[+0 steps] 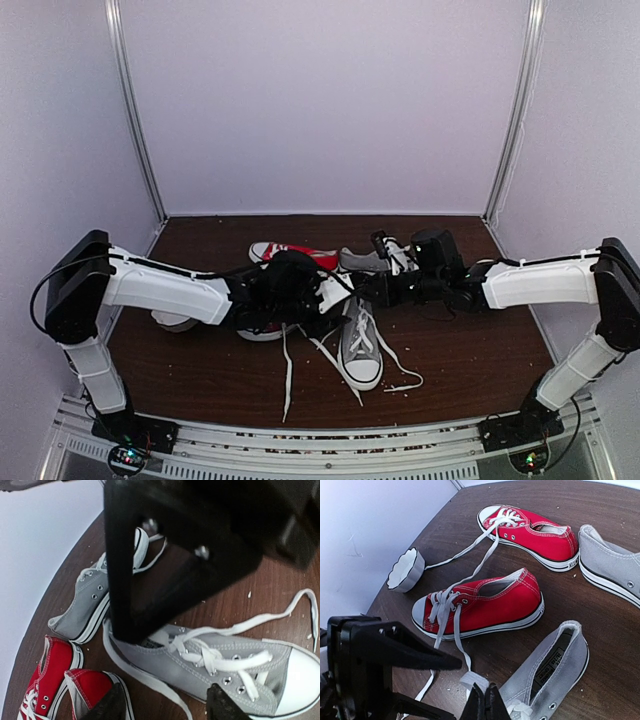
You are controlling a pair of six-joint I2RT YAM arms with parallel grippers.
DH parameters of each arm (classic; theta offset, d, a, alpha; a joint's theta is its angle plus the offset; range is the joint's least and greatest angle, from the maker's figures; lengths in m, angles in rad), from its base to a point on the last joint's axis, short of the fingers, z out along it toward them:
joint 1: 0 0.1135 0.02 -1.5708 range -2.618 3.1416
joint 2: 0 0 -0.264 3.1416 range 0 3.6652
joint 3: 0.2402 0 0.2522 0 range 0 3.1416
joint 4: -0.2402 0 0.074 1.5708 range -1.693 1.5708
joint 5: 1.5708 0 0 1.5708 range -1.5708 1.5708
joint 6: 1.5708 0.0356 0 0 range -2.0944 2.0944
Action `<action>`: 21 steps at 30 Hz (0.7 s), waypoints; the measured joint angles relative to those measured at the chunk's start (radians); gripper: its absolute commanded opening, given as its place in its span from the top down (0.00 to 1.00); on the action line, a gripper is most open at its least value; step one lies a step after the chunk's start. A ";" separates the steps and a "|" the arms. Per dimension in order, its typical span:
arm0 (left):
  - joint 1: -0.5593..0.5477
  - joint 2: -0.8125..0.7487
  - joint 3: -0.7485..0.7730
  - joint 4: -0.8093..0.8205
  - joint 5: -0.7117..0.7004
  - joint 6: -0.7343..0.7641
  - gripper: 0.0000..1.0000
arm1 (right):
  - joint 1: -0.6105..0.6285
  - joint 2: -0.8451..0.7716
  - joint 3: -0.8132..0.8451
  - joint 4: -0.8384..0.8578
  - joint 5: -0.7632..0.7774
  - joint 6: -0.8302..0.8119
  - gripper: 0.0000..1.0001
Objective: Tie the shoes
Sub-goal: Fold the half-tied shoelace.
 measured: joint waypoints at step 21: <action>-0.034 0.146 0.127 0.051 -0.146 -0.237 0.61 | -0.010 0.015 -0.007 0.071 0.048 0.199 1.00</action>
